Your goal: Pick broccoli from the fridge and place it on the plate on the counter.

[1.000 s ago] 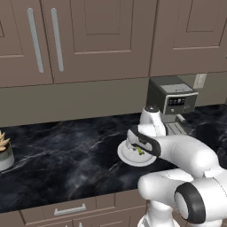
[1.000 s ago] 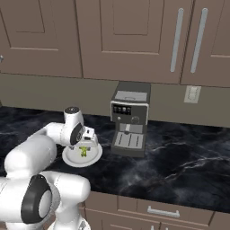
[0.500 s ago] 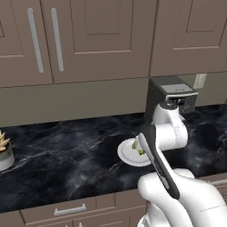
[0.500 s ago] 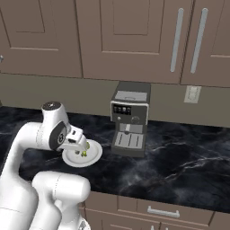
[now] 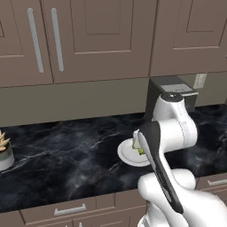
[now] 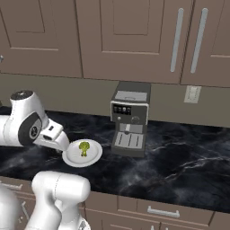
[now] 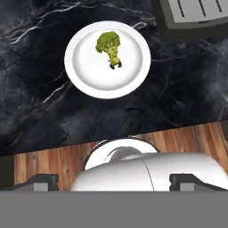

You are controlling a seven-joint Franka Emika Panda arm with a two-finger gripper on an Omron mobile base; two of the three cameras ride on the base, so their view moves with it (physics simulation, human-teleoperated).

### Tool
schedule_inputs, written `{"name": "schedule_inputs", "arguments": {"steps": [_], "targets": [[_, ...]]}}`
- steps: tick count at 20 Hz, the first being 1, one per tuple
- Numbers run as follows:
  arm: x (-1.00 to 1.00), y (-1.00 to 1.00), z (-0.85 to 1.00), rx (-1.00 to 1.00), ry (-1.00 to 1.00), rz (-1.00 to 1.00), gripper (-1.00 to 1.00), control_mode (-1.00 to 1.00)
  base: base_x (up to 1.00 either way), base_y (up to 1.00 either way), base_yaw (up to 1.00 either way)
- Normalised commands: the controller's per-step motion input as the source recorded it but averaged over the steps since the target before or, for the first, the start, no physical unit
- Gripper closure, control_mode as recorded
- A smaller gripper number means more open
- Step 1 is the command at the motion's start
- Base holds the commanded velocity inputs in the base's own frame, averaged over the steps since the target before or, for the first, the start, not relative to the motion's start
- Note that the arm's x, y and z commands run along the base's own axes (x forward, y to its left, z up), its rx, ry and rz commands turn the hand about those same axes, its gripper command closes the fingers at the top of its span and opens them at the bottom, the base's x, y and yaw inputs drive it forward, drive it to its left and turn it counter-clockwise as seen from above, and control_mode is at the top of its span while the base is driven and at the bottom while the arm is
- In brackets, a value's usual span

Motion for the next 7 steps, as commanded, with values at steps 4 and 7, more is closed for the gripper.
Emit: {"name": "schedule_inputs", "arguments": {"steps": [4, 7], "targets": [[-0.24, 0.21, 0.0, 0.02, -0.09, 0.0, -1.0, -1.0, 0.0, 0.0, 0.0], [-0.31, 0.13, 0.0, 0.03, -0.13, 0.03, -1.0, -1.0, 0.0, 0.0, 0.0]]}}
